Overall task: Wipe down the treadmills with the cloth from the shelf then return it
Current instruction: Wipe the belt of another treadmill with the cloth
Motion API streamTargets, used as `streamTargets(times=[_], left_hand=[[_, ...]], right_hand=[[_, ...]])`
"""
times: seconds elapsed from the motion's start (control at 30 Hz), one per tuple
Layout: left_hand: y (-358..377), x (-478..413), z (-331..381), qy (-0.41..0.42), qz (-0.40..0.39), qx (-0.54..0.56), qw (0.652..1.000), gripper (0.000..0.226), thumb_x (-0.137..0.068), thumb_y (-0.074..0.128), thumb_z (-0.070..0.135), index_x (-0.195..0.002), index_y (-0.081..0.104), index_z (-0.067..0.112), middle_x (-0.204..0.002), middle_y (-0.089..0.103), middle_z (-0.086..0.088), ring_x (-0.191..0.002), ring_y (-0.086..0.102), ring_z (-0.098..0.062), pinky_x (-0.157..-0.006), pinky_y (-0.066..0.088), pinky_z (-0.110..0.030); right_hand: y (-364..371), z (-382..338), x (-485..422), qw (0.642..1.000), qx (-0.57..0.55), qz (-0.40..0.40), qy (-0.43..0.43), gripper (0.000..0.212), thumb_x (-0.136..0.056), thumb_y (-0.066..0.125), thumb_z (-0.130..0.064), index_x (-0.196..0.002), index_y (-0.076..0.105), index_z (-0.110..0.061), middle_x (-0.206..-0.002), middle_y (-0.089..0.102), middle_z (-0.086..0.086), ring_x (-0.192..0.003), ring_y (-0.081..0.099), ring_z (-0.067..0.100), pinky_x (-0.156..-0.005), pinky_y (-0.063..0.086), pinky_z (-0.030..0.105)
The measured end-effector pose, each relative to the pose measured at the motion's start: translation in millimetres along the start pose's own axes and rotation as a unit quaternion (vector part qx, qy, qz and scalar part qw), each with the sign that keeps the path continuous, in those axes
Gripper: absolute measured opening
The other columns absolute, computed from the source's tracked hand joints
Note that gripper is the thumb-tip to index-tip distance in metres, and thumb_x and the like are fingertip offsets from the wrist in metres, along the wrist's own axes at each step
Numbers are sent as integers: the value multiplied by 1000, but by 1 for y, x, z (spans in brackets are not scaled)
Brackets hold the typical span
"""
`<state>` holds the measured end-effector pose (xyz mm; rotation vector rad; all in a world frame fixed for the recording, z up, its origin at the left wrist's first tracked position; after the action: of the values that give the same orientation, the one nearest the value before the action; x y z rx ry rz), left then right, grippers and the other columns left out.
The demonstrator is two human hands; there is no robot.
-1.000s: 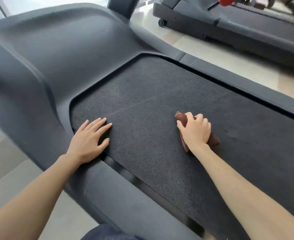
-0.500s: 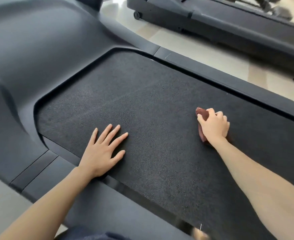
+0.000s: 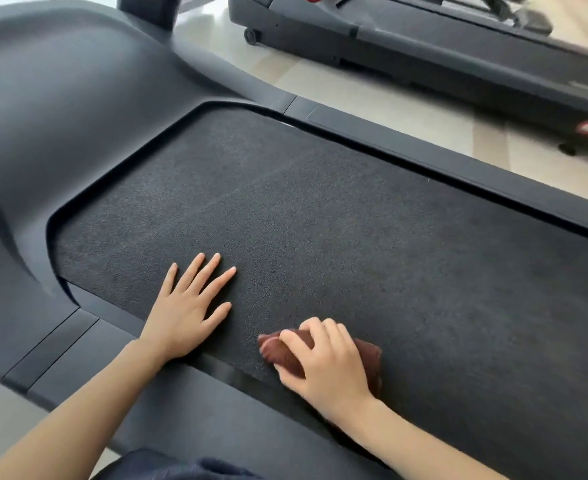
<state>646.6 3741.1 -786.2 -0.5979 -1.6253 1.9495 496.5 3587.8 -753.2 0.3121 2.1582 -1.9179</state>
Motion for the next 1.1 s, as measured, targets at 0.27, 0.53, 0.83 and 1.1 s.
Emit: streamTargets(times=[0.27, 0.53, 0.83, 1.1], left_hand=[[-4, 3, 1, -13, -6, 11, 1000, 69, -80, 8, 64, -146, 17, 43, -156, 5, 14, -143, -8, -9, -117, -9, -40], [-10, 2, -30, -154, 35, 60, 986, 78, -77, 5, 66, -148, 15, 36, -158, 1, 7, -145, -7, -15, -117, -6, -36], [-2, 0, -33, -155, 34, 34, 987, 77, -76, 2, 71, -147, 9, 43, -154, -9, 16, -144, -14, -13, -117, -7, -37], [-4, -5, -33, -136, 24, 35, 990, 79, -74, 4, 73, -147, 12, 43, -158, 2, 11, -145, -8, -15, -117, -6, -38]], right_hand=[[28, 30, -124, 995, 36, -51, 74, 40, -86, 52, -52, -111, 61, -22, -101, 58, 6, -92, 55, 28, -76, 41, 37], [34, -3, -94, 999, 14, 31, 16, 32, -81, 54, -50, -96, 63, -24, -85, 56, 3, -72, 53, 25, -64, 45, 36], [77, 49, -250, 993, 49, -24, 109, 43, -87, 49, -55, -112, 57, -21, -104, 58, 9, -95, 55, 30, -78, 40, 37], [75, 33, -230, 988, 87, -17, 123, 46, -91, 45, -54, -122, 51, -21, -108, 56, 12, -94, 54, 30, -77, 40, 37]])
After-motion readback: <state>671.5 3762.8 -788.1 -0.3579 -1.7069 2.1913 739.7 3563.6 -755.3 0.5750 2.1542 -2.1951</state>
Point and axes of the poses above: each hand's wrist, its own x-axis away from the middle knuckle, its own y-axis out of the palm, z = x × y, the point moved 7 cm from there along -x, towards the middle knuckle
